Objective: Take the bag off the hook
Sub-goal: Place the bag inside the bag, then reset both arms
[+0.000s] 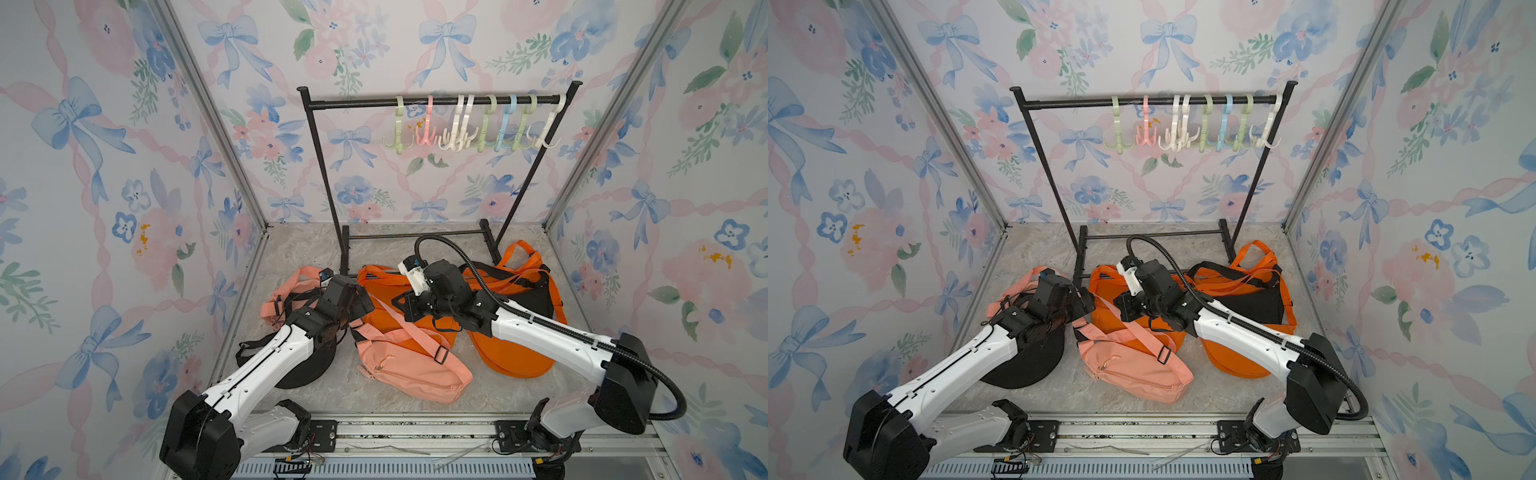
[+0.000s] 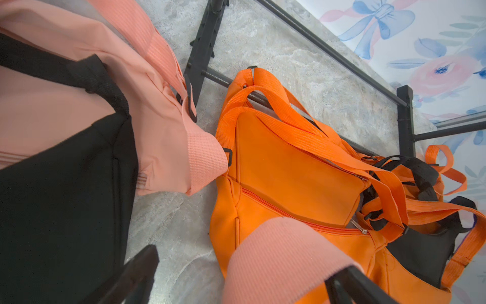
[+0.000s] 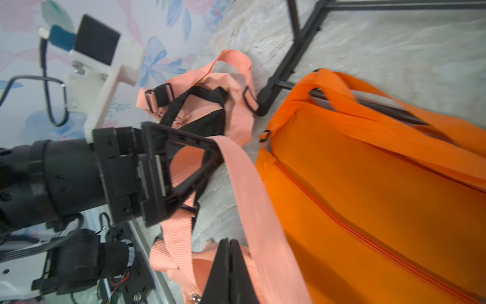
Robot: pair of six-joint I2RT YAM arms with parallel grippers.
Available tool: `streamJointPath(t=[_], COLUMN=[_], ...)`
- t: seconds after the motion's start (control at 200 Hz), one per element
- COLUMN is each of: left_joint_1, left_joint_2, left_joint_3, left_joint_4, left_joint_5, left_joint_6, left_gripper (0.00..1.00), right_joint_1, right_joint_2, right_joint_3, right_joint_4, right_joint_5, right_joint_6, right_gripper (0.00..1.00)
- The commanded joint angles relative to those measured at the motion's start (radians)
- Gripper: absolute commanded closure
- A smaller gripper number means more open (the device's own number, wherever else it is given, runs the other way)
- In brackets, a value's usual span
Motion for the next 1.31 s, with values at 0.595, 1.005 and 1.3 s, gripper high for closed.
streamJointPath(t=[0.595, 1.005, 1.3], left_joint_1=[0.089, 0.163, 0.169], left_joint_2=[-0.079, -0.140, -0.313], left_joint_3=[0.061, 0.163, -0.056], left_joint_4=[0.014, 0.025, 0.425], left_joint_5=[0.254, -0.033, -0.410], left_joint_6=[0.065, 0.306, 0.524], left_gripper=[0.02, 0.02, 0.02], right_joint_1=[-0.029, -0.097, -0.320], right_joint_2=[0.452, -0.061, -0.647], right_joint_3=[0.257, 0.087, -0.230], right_joint_4=[0.047, -0.127, -0.092], right_joint_5=[-0.055, 0.216, 0.531], right_joint_6=[0.049, -0.268, -0.418], right_gripper=[0.95, 0.65, 0.04])
